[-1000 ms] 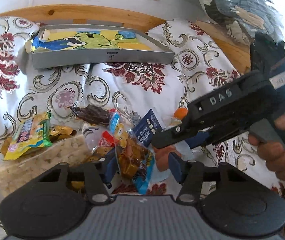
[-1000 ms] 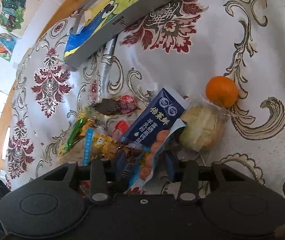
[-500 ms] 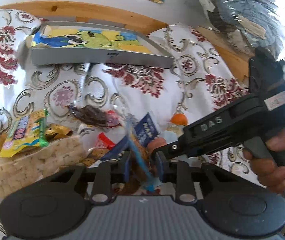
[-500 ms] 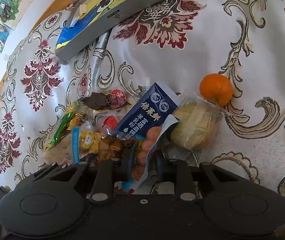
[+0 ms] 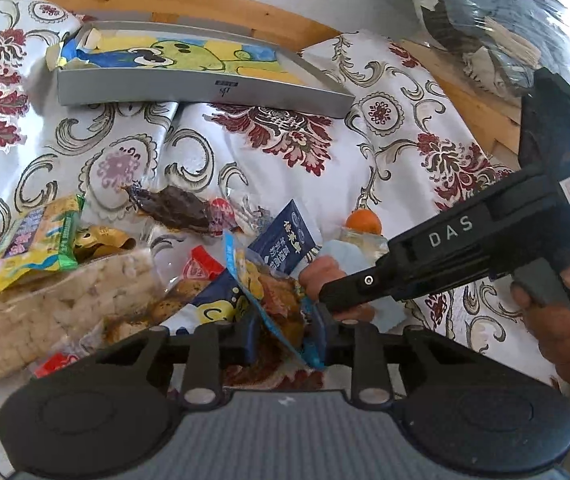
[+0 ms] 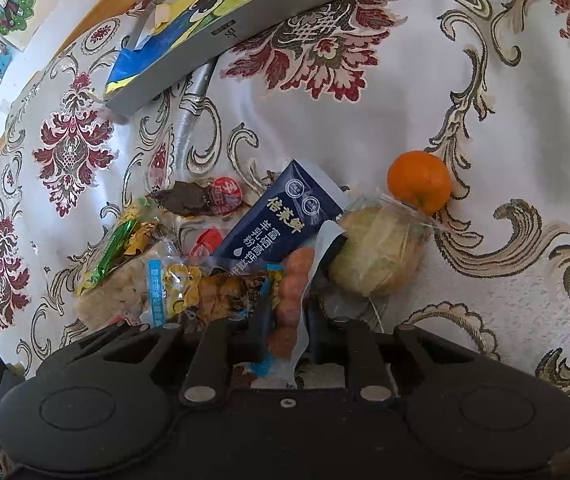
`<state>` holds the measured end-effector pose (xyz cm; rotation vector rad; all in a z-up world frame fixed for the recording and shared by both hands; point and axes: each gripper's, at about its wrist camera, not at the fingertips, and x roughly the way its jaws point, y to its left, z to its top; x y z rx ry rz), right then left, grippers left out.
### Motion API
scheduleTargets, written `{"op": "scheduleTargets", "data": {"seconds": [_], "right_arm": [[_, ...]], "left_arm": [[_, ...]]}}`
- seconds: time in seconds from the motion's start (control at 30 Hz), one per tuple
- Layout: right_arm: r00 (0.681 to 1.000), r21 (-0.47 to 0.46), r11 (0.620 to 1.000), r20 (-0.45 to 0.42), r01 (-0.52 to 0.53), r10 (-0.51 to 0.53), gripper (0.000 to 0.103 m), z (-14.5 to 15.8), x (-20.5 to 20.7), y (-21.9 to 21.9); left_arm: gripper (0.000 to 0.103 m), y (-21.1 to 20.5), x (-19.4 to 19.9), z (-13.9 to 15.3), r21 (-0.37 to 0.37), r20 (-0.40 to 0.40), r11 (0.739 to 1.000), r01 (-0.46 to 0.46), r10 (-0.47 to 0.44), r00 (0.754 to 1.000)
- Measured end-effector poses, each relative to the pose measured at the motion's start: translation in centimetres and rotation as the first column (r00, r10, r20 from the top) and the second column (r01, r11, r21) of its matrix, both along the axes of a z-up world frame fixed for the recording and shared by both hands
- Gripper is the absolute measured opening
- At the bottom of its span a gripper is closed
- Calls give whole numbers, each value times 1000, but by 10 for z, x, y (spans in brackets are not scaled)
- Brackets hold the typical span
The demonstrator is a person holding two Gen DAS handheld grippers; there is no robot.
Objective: Organize snacks
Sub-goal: 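Grasp the blue-yellow chip bag with the left tool while the right grasps the sausage pack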
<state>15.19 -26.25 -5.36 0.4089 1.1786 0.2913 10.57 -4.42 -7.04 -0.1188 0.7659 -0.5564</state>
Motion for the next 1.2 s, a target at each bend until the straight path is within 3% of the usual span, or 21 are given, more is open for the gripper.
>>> {"op": "scheduleTargets", "data": {"seconds": [0.3, 0.67, 1.03, 1.2], "right_arm": [[1000, 4, 1000, -6, 13, -13, 21, -1, 0, -1], [1000, 5, 1000, -7, 30, -30, 24, -2, 0, -4], [999, 10, 999, -9, 36, -36, 24, -3, -1, -4], [999, 9, 999, -13, 31, -31, 24, -5, -1, -3]], "left_arm": [[38, -3, 11, -7, -37, -54, 999, -21, 19, 998], [37, -7, 15, -10, -27, -87, 999, -38, 36, 996], [36, 6, 18, -14, -112, -151, 989, -95, 78, 985], [36, 1, 21, -20, -102, -180, 990, -102, 82, 980]]}}
